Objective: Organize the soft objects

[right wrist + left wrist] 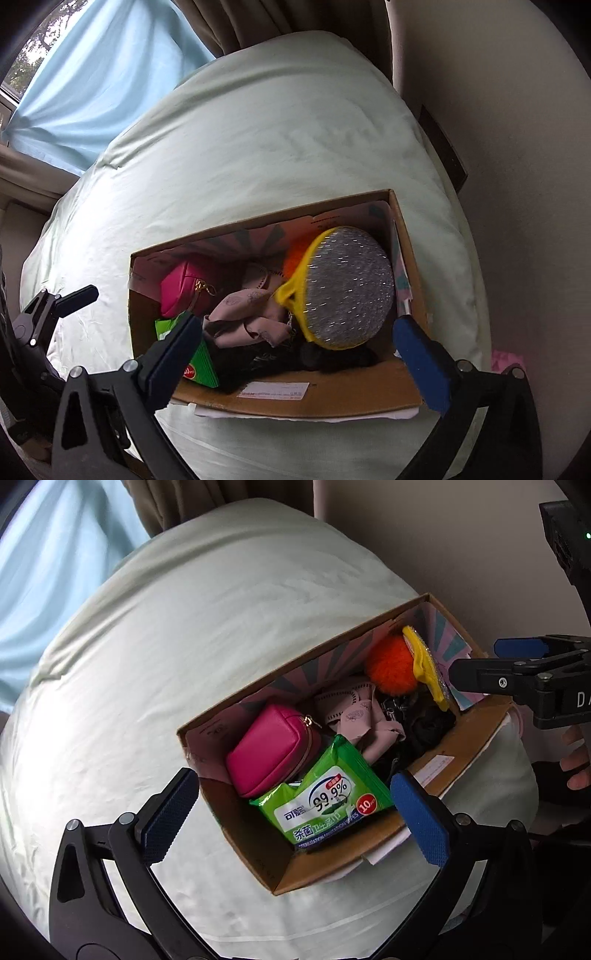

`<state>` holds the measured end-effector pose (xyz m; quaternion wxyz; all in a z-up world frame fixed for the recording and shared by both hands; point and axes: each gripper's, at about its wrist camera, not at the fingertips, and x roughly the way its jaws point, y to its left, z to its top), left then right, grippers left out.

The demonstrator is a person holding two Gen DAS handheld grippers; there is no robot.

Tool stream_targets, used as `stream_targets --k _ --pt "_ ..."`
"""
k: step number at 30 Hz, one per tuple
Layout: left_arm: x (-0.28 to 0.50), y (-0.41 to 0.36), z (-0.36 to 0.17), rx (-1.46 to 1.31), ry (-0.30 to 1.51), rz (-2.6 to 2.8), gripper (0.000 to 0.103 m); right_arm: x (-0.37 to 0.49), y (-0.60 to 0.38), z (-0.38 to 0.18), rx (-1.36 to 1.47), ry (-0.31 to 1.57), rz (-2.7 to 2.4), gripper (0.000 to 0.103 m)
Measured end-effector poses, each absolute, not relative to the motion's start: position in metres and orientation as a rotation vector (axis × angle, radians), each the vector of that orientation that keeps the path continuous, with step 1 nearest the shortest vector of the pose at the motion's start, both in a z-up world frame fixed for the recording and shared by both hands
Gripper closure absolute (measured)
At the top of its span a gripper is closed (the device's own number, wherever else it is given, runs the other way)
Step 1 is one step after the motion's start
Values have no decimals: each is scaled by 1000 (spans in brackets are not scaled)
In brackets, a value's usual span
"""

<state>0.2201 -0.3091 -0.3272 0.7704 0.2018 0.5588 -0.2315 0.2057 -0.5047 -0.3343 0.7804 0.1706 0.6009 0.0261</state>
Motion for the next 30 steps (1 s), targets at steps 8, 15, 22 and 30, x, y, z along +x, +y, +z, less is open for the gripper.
stream_targets --k 8,15,22,30 --pt "207 -279 -281 372 1148 -503 0 191 -490 -296 311 1255 29 0" --pt "180 -218 -194 239 1015 -446 0 166 -448 -211 239 1110 29 0" --pt "149 -147 -102 140 845 -307 0 145 -386 -112 203 924 77 0" --pt "109 -68 -44 9 704 -144 0 122 -328 -42 154 759 92 0"
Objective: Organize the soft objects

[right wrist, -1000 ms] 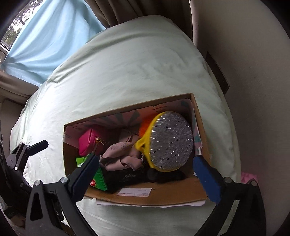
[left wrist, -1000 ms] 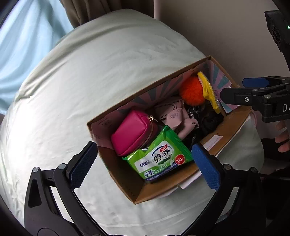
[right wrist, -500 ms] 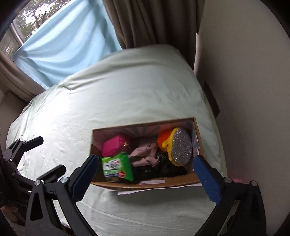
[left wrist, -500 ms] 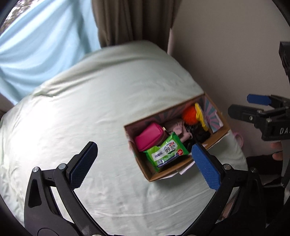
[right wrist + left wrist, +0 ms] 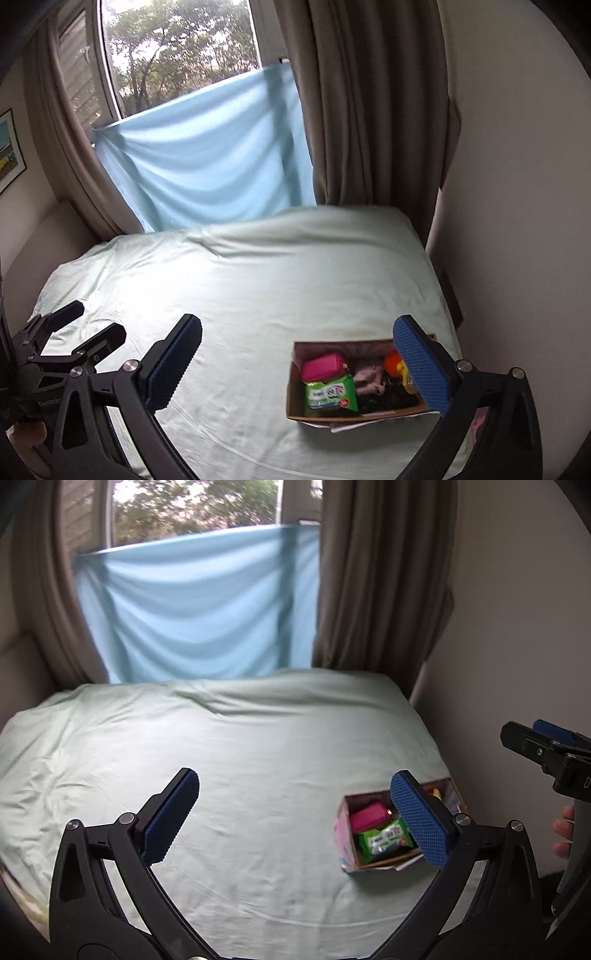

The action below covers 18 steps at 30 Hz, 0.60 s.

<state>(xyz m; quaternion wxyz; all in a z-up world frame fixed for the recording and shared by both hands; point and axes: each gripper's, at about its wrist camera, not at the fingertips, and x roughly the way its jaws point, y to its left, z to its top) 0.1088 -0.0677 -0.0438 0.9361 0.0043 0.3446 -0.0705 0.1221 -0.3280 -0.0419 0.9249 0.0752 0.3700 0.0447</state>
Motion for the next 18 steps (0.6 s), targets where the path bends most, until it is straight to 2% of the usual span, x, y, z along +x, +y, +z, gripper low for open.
stream_targets --k 7,18 --pt "80 -36 -12 3 583 -86 0 98 -295 -20 113 666 87 0" --pt "66 -32 -7 24 528 -80 0 83 -289 -13 73 608 30 0"
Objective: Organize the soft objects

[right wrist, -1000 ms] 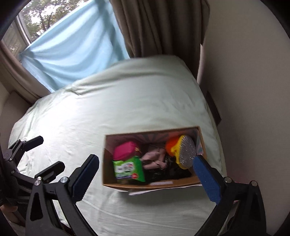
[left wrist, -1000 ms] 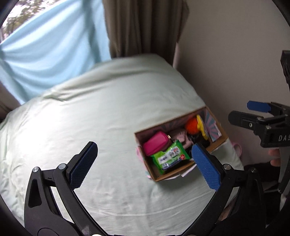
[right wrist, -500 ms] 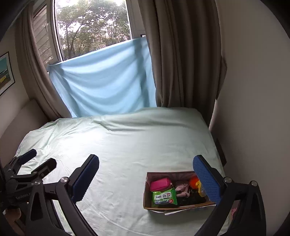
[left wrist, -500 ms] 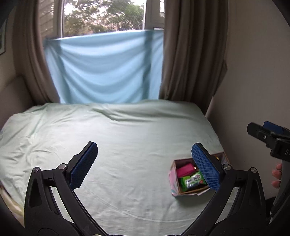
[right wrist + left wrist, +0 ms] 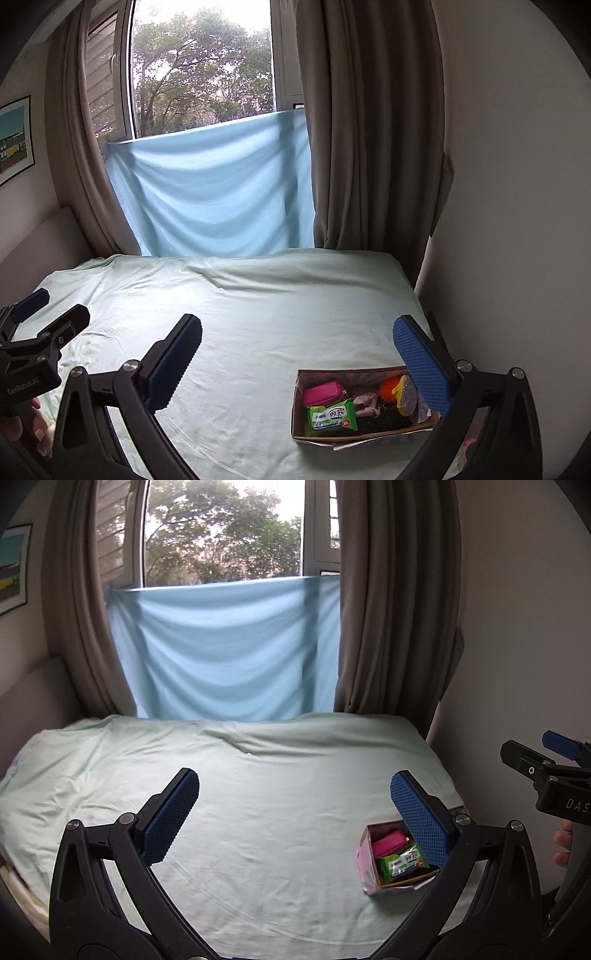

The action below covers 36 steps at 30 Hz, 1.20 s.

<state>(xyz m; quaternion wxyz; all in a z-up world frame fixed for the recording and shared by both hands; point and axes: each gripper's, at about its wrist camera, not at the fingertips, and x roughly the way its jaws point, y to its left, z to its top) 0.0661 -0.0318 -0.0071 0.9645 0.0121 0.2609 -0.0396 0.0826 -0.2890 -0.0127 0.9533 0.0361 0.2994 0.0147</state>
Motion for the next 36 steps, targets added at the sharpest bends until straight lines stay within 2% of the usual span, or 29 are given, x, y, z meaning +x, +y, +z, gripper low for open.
stream_targets --k 36 --pt "43 -41 -3 27 481 -72 0 69 -293 -9 59 560 16 0"
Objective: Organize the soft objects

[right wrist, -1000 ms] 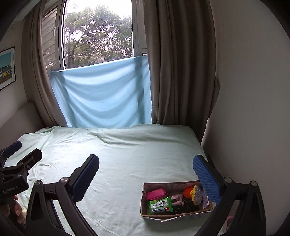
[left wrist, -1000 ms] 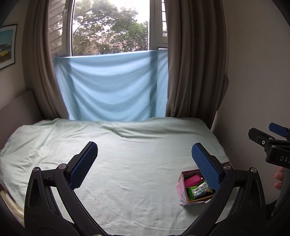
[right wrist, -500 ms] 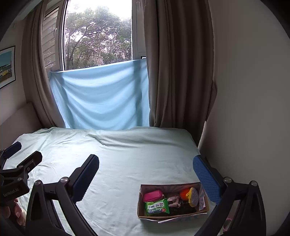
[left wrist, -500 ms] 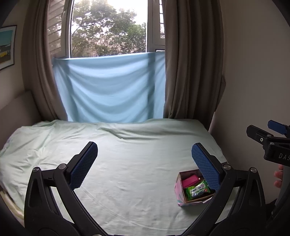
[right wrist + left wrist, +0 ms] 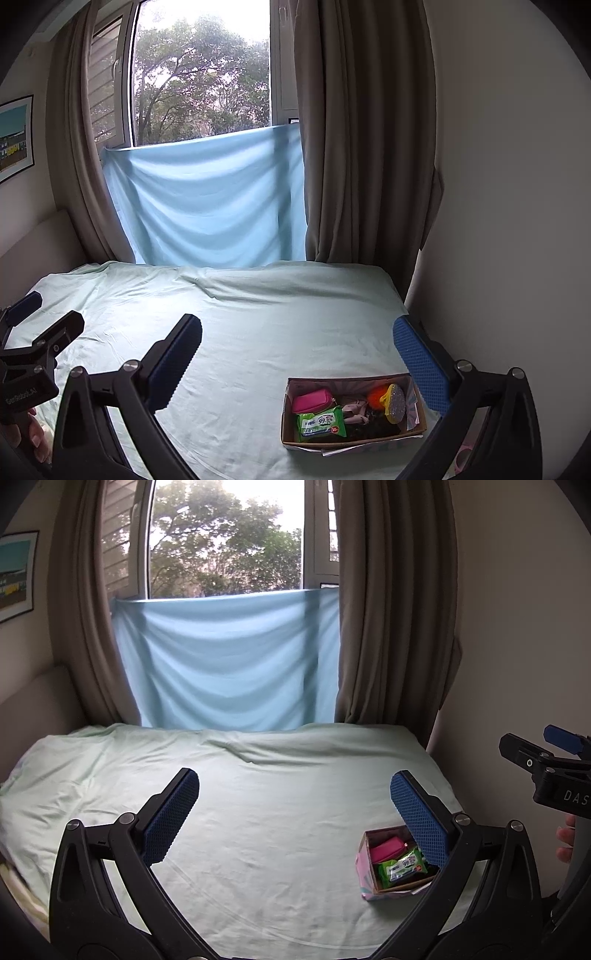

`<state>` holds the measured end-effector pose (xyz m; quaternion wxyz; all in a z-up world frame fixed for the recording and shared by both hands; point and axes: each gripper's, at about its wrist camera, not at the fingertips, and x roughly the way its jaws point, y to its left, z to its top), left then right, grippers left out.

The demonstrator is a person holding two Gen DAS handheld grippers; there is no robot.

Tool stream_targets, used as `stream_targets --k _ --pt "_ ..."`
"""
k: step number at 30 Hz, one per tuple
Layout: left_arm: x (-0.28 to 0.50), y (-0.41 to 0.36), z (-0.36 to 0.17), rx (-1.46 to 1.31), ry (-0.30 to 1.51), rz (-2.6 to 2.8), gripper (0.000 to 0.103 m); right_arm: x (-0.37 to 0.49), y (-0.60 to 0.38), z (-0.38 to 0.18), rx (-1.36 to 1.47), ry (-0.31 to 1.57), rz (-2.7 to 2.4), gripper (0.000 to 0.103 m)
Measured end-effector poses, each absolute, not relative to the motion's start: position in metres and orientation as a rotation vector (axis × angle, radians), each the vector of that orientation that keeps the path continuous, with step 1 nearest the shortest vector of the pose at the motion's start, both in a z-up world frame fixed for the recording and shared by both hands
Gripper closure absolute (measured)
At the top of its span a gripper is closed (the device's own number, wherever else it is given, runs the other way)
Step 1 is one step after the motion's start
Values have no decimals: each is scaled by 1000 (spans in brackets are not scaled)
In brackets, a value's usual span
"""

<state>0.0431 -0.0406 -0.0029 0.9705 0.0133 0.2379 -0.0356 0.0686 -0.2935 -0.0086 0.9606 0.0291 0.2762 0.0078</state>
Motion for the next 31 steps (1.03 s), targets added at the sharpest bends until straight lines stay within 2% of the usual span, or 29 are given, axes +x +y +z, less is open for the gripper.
stream_targets --k 16,31 --pt "45 -47 -6 49 498 -32 0 71 -295 -8 47 561 20 0" --pt "42 -51 -4 78 432 -12 0 81 -298 -11 49 565 38 0"
